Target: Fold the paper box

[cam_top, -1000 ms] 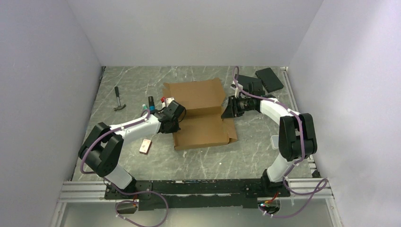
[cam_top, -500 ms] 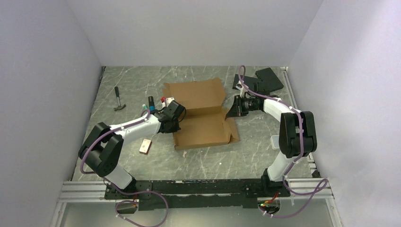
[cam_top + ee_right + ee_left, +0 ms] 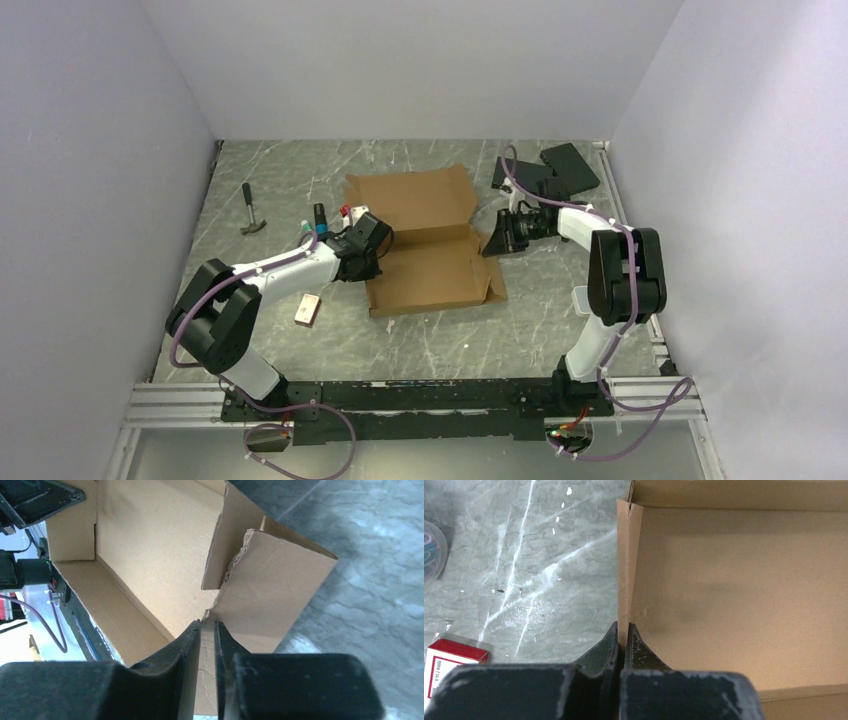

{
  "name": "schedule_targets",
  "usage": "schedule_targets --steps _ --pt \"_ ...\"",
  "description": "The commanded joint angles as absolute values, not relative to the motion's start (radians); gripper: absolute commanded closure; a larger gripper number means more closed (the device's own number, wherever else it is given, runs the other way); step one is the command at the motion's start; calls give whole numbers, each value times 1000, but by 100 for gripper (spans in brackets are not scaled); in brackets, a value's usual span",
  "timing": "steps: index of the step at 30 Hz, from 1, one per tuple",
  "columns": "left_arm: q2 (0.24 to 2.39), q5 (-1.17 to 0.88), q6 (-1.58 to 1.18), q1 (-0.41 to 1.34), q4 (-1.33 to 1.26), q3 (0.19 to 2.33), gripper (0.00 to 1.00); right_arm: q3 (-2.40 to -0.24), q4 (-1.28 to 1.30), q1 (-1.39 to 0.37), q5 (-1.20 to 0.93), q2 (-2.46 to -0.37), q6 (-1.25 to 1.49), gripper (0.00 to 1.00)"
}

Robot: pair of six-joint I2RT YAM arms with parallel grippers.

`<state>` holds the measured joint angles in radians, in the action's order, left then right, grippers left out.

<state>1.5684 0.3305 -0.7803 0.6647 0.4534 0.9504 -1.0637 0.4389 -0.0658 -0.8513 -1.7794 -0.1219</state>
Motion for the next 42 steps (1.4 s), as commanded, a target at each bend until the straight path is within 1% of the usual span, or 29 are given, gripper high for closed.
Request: schedule_targets --steps 1,5,10,13,14,15,16,17,21,24,29,34,42 --pt "1538 351 -801 670 419 956 100 -1110 487 -9 -925 -1730 -219 78" --pt "1537 351 -798 670 417 953 100 -1092 471 29 -905 -1698 -213 61" --pt "1529 352 -798 669 417 950 100 -1083 447 41 -823 -1716 -172 49" --pt "1526 350 -798 670 417 949 100 -1070 424 56 -820 -1731 -134 40" --pt "1526 351 -798 670 416 950 100 -1068 420 64 -821 -1740 -122 40" --pt "1527 349 -798 670 416 951 100 -1068 418 71 -813 -1750 -113 45" --pt "1528 347 -798 670 417 952 100 -1066 413 82 -803 -1755 -102 53" --pt "1530 347 -797 670 416 952 100 -1063 404 91 -789 -1760 -87 57" --pt "1531 346 -797 670 413 954 100 -1043 374 112 -768 -1767 -47 66" --pt "1533 343 -797 670 409 953 100 -1028 354 113 -733 -1792 -26 69" --pt "1528 341 -804 670 405 947 100 -1034 367 111 -759 -1886 -11 71" --pt "1517 346 -808 670 393 935 100 -1031 359 103 -812 -1946 -2 67" --pt "1488 356 -818 670 365 904 100 -1039 368 61 -849 -1972 -2 67"
